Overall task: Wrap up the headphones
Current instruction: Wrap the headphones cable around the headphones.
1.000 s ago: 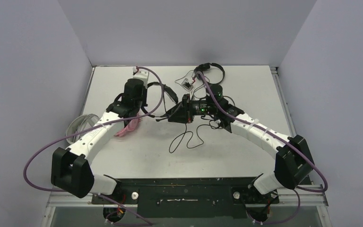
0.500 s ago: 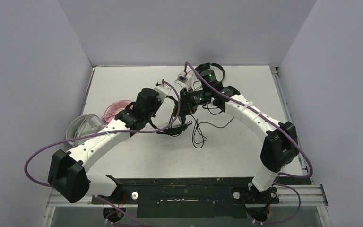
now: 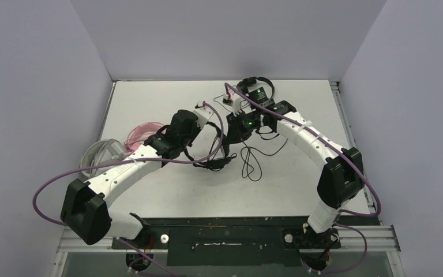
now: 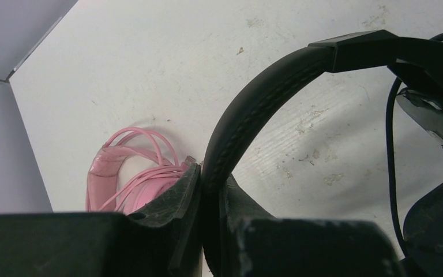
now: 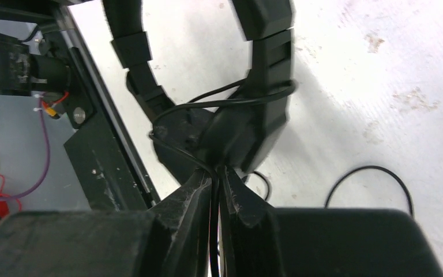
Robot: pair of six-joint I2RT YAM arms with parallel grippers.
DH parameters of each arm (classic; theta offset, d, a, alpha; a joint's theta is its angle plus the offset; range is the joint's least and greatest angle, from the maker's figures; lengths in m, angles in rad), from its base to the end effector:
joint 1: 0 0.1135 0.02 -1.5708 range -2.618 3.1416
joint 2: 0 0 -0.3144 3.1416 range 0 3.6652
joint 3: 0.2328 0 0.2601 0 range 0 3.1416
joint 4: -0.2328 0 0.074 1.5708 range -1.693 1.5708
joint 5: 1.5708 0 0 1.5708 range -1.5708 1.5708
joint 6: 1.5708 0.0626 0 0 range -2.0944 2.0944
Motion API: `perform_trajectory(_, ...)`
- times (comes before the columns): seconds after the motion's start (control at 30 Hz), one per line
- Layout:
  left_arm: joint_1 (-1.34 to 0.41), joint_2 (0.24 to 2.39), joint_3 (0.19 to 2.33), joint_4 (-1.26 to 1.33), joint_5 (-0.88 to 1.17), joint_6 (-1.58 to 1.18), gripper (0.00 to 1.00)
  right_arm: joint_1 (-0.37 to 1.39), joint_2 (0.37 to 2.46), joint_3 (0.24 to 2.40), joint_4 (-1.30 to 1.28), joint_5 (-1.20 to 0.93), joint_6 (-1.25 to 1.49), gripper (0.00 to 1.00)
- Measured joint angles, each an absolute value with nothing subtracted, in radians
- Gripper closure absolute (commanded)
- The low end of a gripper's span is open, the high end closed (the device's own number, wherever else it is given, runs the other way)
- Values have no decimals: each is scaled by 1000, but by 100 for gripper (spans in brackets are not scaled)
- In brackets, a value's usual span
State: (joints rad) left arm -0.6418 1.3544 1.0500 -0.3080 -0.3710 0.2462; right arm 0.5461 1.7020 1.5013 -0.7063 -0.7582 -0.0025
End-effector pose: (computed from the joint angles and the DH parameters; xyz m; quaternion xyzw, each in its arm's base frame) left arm 0.2701 -0.1735 0.3259 0.2978 0.8241 0.0714 0.4765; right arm 0.3149 0.2418 0.3395 -0.3540 0.8128 0.4183 0.1977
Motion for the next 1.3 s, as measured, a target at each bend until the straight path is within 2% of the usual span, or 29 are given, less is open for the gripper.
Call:
perform_trajectory(0.17,-649,1357,1050,-332,-334,230,100,524,1702,1517,-731,-707,-28,85)
perform_trajectory(0.53,-654,1358,1061,-413,-204,176,100,511,1700,1502,-682,-651,-41,80)
perform_trajectory(0.67,-654,1355,1087,-448,-130,133,100,510,1682,1423,-610,-617,-39,74)
perform_trajectory(0.93,-654,1242,1112,-503,27,11,100,466,1592,1169,-388,-572,2,69)
perform_trajectory(1.0,-653,1215,1135,-515,60,-19,100,448,1564,1112,-317,-576,24,65)
perform_trajectory(1.07,-653,1199,1175,-533,87,-62,100,430,1533,1058,-241,-590,54,54)
perform_trajectory(1.13,-653,1196,1219,-558,92,-111,100,413,1499,1003,-159,-607,89,47)
perform_trajectory(1.3,-645,1219,1353,-649,85,-228,100,377,1398,893,20,-638,160,43)
